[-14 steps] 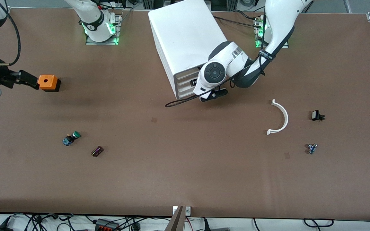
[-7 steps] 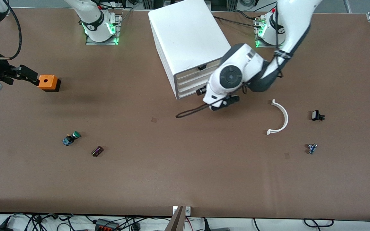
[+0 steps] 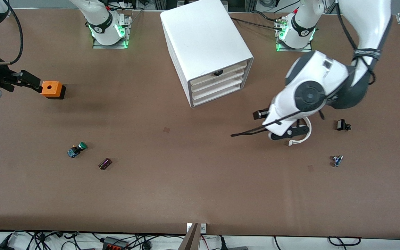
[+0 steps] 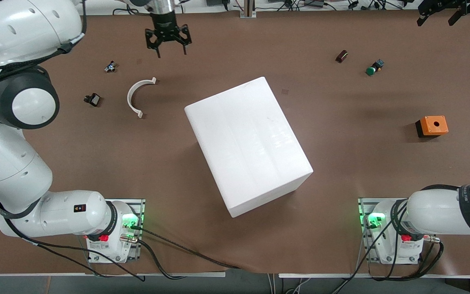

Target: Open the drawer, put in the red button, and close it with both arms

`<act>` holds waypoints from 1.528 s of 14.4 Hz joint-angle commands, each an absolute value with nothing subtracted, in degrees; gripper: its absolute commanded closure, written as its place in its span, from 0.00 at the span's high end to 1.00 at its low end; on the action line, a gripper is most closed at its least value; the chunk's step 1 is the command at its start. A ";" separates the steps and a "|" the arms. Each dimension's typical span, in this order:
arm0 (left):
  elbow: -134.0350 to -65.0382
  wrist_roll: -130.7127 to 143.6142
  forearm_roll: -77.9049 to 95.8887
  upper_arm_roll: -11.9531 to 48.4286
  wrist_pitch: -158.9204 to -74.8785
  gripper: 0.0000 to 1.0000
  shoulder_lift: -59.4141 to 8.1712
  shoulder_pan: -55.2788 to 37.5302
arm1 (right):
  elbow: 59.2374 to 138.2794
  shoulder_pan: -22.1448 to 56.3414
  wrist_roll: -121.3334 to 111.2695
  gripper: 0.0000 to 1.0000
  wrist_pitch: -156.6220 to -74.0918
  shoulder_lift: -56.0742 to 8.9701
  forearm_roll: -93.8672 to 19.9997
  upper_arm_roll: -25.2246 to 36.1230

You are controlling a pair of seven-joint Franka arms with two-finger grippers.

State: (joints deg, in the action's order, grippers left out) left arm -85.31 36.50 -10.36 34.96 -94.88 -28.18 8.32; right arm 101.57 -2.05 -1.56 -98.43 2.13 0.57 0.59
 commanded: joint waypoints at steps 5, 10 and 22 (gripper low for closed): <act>-81.31 12.52 -12.39 35.42 -91.33 1.00 -22.60 17.12 | 101.43 -1.76 -2.11 1.00 -98.17 2.81 1.23 1.14; -81.03 -6.73 -7.41 17.91 -89.92 1.00 -12.59 6.99 | 101.25 -1.76 -2.11 1.00 -98.35 2.55 1.23 1.14; -100.02 -9.32 0.88 1.85 -99.14 1.00 3.52 0.88 | 101.16 -1.58 -2.11 1.00 -98.35 2.37 1.32 0.88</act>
